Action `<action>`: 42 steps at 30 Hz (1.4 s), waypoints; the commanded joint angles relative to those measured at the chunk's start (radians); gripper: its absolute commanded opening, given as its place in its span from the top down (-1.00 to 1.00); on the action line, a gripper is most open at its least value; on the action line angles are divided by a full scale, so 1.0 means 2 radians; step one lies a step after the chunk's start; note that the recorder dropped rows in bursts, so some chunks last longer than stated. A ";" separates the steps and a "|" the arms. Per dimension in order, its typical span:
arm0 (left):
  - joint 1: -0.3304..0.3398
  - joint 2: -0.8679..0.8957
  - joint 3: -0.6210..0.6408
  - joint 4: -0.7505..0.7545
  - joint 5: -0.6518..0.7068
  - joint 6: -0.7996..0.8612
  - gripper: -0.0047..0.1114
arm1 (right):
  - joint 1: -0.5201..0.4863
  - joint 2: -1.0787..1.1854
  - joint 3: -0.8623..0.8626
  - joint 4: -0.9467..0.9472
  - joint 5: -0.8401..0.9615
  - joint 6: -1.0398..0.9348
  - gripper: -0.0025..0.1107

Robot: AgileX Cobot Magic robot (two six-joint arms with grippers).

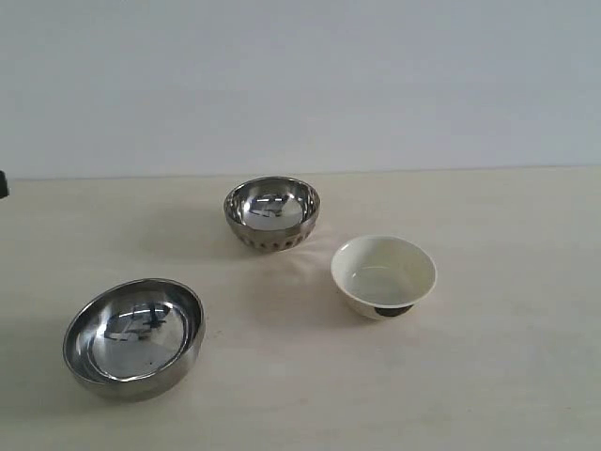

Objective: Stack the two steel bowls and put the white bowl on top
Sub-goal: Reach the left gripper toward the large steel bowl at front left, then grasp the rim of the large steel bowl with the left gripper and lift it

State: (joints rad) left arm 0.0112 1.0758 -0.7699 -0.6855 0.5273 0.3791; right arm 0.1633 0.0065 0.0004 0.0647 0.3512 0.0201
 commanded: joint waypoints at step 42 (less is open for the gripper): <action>0.001 0.376 -0.080 0.084 0.064 -0.010 0.85 | -0.002 -0.003 0.000 -0.002 -0.004 0.000 0.79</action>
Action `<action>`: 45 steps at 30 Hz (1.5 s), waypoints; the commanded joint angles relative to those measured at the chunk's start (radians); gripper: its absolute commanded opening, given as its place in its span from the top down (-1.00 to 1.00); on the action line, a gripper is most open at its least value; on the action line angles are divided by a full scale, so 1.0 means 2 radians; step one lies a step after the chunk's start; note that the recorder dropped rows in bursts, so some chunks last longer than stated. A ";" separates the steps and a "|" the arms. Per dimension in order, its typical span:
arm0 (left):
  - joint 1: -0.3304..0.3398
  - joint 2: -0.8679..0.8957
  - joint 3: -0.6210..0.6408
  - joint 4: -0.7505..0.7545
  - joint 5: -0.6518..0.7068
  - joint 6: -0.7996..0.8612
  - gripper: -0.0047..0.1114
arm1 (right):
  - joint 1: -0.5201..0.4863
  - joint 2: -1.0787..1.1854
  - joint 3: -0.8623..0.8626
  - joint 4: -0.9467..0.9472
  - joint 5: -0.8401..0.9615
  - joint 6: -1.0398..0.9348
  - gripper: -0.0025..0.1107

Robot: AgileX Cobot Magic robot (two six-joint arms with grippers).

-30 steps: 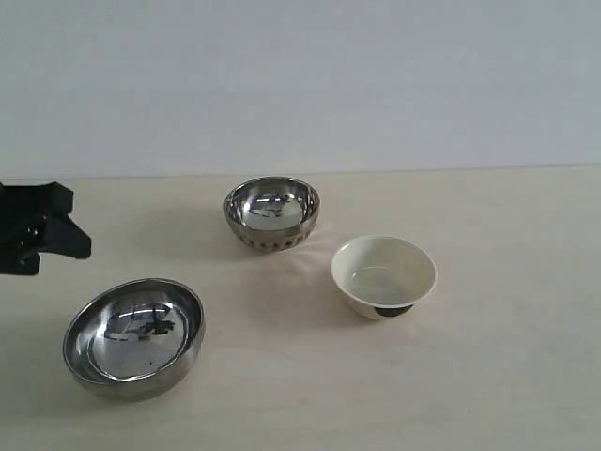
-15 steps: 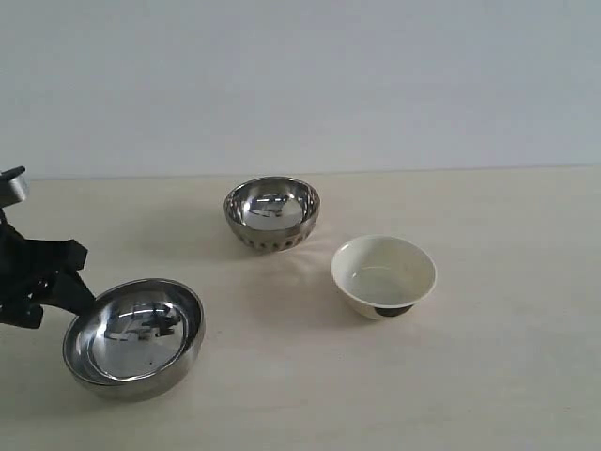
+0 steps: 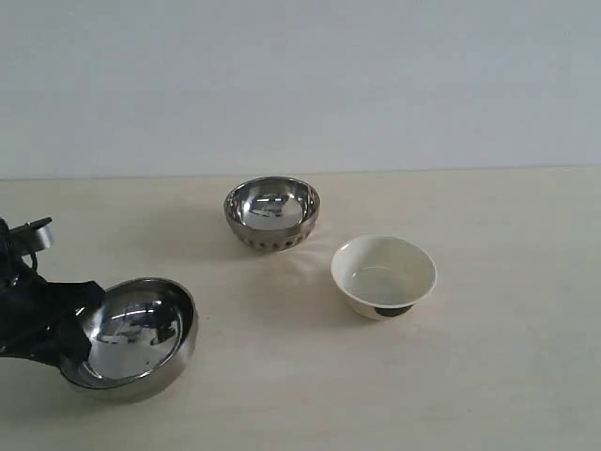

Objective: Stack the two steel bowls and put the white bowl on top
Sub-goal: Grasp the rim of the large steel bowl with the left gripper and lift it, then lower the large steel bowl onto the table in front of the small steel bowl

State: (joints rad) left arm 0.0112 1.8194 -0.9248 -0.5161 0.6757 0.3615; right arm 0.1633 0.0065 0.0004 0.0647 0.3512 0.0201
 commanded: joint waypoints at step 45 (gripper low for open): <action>-0.158 0.077 -0.143 0.000 0.016 -0.085 0.85 | -0.002 -0.003 0.000 -0.002 -0.004 0.000 0.79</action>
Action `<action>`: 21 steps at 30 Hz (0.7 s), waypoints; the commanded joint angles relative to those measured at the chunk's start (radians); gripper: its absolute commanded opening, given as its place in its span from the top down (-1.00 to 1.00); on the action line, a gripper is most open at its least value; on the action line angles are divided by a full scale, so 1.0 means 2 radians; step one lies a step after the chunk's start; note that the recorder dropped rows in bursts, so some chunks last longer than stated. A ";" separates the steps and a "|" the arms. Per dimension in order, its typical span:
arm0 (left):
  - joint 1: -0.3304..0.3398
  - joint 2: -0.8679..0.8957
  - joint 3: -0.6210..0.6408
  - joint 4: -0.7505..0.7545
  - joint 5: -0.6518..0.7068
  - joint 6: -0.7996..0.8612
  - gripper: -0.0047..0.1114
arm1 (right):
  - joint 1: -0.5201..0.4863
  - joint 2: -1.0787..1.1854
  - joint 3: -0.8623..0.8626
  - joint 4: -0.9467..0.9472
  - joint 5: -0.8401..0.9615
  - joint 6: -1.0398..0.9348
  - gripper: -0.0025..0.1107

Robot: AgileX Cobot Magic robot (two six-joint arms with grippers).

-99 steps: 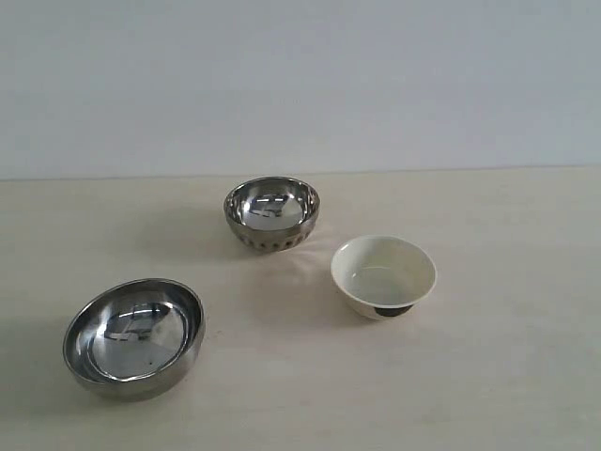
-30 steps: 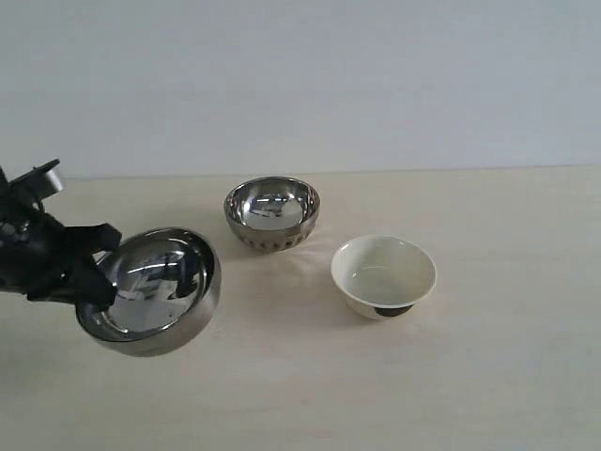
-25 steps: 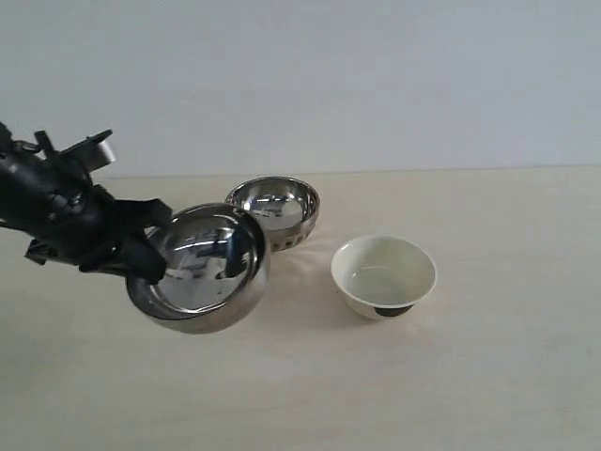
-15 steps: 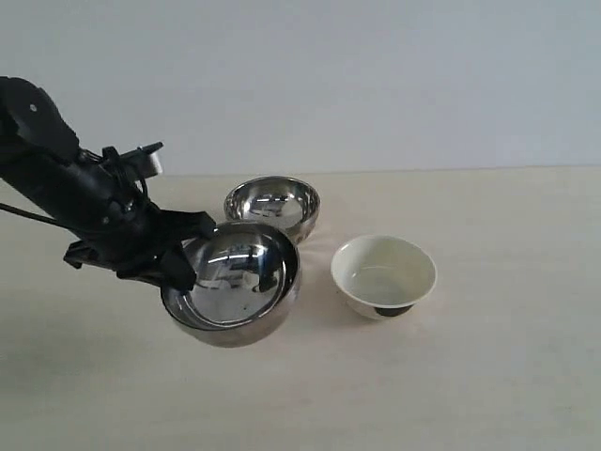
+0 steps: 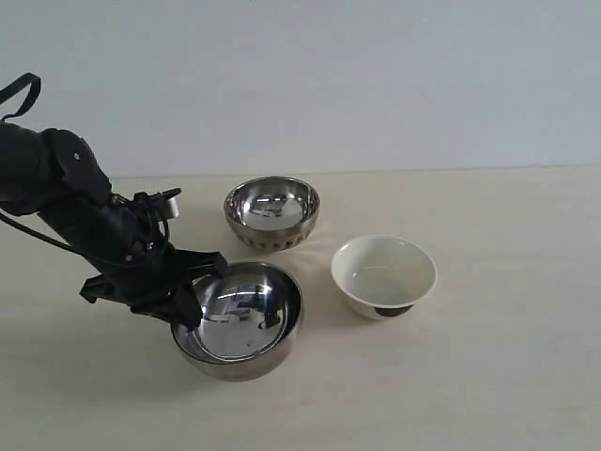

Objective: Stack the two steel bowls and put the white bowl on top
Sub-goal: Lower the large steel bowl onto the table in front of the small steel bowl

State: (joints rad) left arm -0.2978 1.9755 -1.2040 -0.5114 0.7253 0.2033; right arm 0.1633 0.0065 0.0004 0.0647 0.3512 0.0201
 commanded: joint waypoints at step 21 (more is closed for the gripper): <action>-0.023 -0.001 -0.004 -0.005 -0.035 -0.003 0.85 | -0.002 -0.003 0.000 -0.002 -0.004 0.000 0.79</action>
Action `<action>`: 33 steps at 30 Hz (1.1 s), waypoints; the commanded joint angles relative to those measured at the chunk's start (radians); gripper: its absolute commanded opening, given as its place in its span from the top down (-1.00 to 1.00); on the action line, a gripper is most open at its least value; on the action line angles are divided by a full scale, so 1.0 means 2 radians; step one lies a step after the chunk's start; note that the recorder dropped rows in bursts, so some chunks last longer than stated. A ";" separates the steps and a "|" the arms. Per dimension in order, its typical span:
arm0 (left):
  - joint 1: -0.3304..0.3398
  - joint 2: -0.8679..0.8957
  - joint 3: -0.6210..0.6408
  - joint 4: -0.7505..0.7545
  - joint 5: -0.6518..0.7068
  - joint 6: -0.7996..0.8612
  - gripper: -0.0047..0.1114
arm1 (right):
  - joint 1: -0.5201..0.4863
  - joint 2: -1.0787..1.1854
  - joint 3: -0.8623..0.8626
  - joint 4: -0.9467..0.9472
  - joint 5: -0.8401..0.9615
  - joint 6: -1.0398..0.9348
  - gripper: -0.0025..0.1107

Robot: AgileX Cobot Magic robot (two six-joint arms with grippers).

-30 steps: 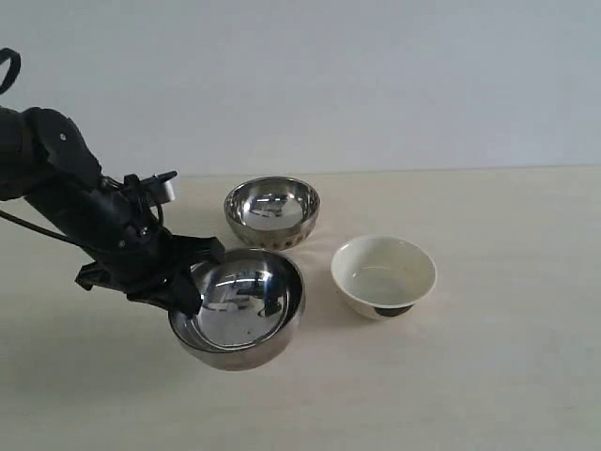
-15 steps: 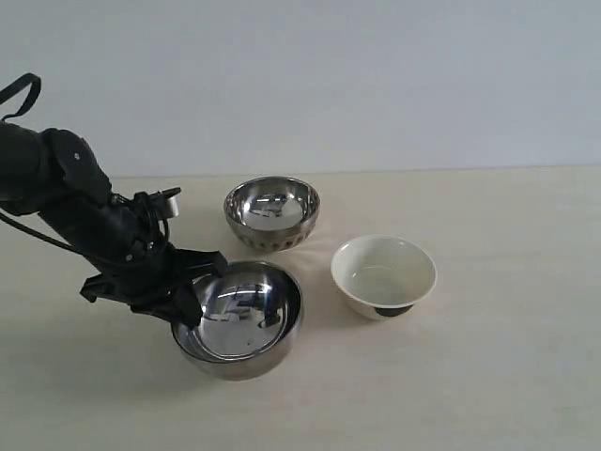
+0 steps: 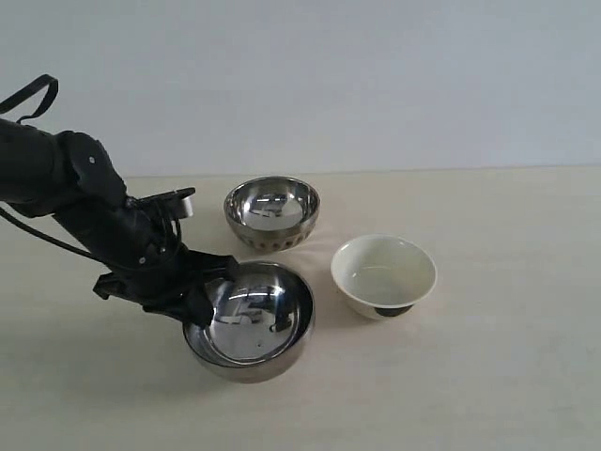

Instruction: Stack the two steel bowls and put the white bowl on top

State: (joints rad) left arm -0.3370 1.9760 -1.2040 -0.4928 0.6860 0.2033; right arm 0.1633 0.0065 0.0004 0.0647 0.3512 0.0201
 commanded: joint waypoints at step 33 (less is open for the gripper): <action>-0.005 0.025 -0.048 -0.006 0.044 -0.011 -0.22 | -0.002 -0.003 0.000 -0.002 -0.005 0.000 0.79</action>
State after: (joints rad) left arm -0.3408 2.0336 -1.2796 -0.5210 0.7356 0.1925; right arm 0.1633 0.0046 0.0004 0.0647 0.3512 0.0201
